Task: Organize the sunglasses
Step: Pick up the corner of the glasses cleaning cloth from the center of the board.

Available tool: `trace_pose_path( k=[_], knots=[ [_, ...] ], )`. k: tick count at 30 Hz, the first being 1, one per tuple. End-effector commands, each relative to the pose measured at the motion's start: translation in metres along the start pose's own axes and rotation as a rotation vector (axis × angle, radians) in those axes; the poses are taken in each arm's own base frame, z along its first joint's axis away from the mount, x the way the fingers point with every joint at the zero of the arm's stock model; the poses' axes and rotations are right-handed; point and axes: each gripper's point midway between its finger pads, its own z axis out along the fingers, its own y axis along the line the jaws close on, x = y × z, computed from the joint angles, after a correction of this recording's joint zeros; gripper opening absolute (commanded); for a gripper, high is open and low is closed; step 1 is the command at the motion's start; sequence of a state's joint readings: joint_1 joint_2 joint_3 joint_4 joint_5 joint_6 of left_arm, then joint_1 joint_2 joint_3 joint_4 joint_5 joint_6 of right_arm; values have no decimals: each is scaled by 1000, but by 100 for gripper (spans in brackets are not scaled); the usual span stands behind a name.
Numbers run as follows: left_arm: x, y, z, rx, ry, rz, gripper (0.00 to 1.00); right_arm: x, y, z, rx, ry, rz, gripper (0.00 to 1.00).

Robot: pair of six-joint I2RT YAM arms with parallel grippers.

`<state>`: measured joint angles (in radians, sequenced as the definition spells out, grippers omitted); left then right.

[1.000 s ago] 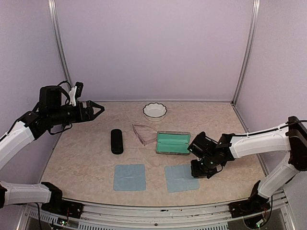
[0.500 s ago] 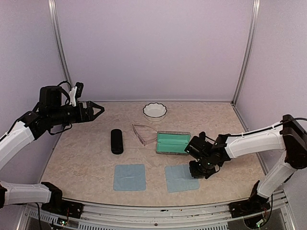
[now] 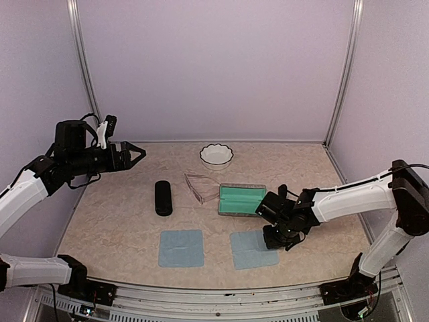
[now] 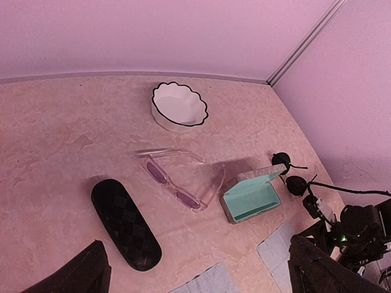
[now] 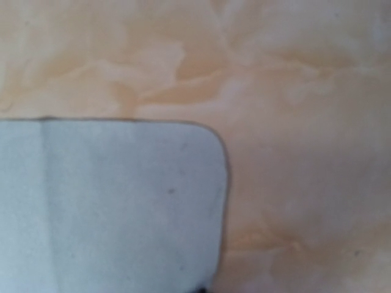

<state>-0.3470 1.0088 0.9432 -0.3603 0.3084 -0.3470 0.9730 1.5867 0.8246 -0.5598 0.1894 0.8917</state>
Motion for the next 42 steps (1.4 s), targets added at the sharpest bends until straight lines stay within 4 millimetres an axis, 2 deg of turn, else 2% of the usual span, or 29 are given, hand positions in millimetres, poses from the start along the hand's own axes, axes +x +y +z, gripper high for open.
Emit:
trace_pose_path(
  k=[1, 11, 22, 26, 30, 34, 37, 42],
  knots=[
    [-10, 0, -4, -9, -28, 11, 99, 12, -6, 9, 42, 37, -7, 0],
    [-11, 2, -3, -16, -28, 6, 99, 5, -17, 3, 96, -3, 0, 0],
    [-11, 2, -1, -13, -35, -8, 99, -9, -44, -14, 148, -51, 35, 0],
    [-11, 2, 0, -11, -33, -10, 99, -13, -42, -20, 127, -64, 38, 0],
    [-11, 2, 0, -8, -35, -11, 99, -17, -28, -24, 57, -71, 49, 0],
    [-9, 3, 1, -8, -32, -9, 99, -17, -15, -23, -13, -71, 67, 25],
    [-7, 3, 2, -8, -27, -8, 99, -15, -12, -17, -23, -55, 70, 30],
    [-6, 4, 2, -9, -22, 1, 99, -11, -9, -10, -26, -36, 70, 31]
  ],
)
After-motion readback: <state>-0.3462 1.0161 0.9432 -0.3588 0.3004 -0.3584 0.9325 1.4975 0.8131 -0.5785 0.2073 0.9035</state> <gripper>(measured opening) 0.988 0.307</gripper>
